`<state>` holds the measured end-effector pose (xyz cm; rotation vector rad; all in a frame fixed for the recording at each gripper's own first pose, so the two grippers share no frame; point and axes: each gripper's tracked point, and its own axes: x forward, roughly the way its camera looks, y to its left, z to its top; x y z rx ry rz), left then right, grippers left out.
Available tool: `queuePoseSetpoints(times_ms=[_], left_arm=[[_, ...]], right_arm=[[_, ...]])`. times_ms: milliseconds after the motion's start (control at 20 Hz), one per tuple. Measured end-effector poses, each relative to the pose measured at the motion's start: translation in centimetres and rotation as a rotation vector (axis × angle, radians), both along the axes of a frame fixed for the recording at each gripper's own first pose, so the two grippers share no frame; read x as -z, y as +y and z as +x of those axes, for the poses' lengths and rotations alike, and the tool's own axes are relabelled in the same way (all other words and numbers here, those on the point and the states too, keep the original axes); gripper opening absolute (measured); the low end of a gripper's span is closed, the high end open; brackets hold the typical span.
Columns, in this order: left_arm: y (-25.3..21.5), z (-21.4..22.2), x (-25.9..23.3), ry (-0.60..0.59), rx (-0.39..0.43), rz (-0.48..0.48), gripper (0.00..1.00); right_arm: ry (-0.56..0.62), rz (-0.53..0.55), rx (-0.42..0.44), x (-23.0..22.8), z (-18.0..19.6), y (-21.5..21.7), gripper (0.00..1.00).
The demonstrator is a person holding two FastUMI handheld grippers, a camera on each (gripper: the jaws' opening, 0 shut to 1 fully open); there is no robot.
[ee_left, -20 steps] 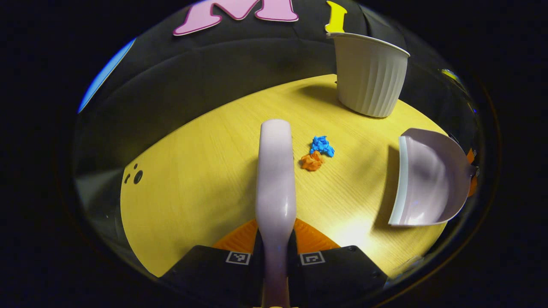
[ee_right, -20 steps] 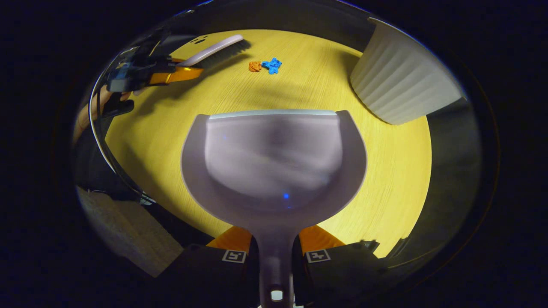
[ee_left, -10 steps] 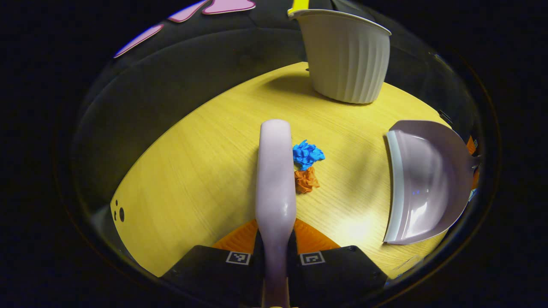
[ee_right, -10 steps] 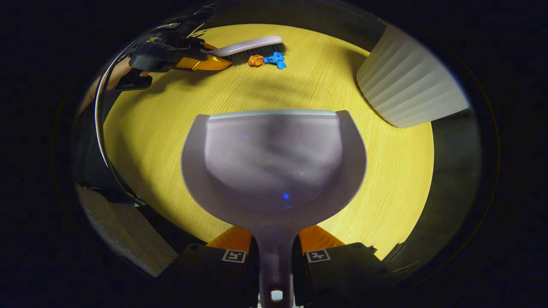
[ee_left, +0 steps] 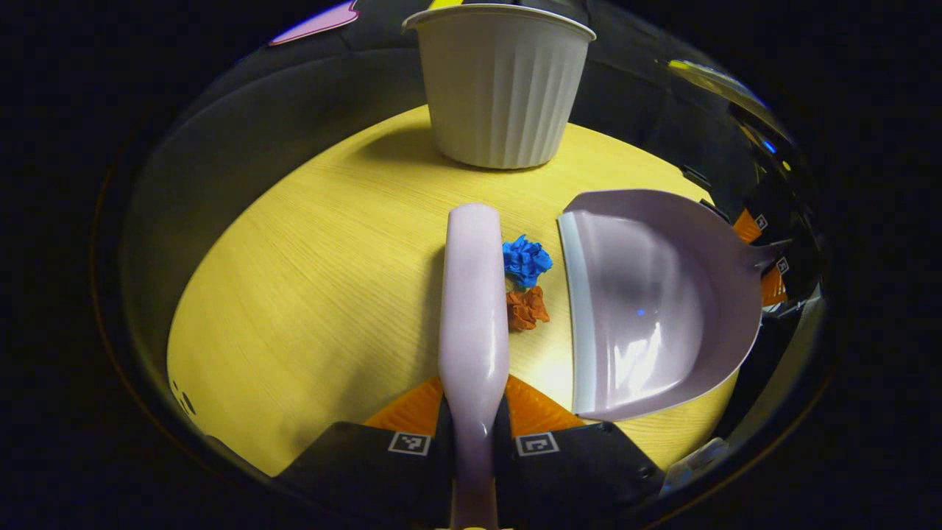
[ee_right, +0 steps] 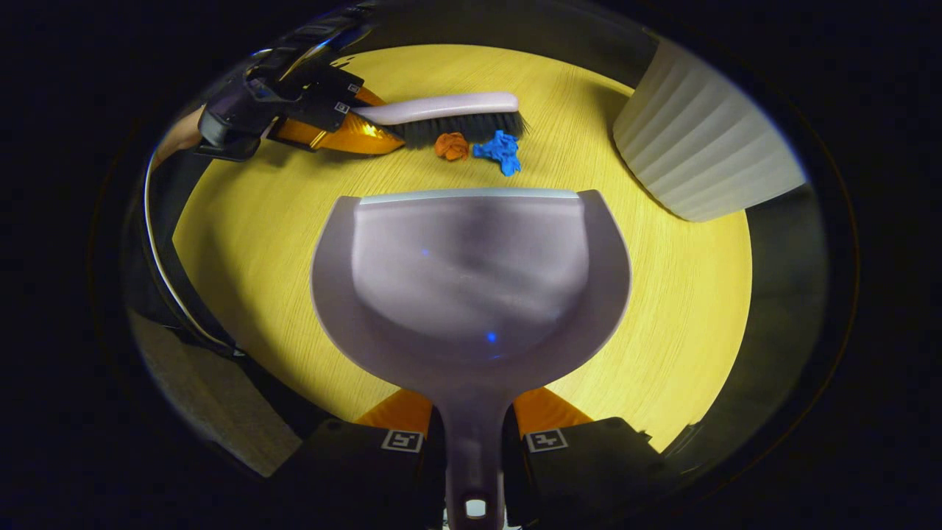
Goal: Pick up the small broom and dustpan from the desktop, sweep the trash into the dustpan with the broom, and then empty the trash into the garbage bin.
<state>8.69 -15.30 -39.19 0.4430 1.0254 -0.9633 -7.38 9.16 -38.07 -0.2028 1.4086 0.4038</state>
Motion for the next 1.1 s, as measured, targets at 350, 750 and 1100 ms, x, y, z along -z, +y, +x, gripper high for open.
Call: queuePoseSetpoints(times_ms=[350, 750, 1100], left_arm=[[-2.1, -4.9, -0.9, 0.13, 0.098, -0.051, 0.26], [-1.5, -7.5, -4.4, 0.171, -0.03, -0.092, 0.28], [5.3, -5.0, -9.1, -0.018, -0.376, -0.193, 0.28]], right_arm=[[-0.023, 0.024, -0.014, 0.5, -0.2, -0.2, 0.36], [-0.096, 0.047, 0.015, 1.2, -0.3, -0.1, 0.35], [-0.177, 0.053, 0.146, -1.4, 0.0, -0.6, 0.35]])
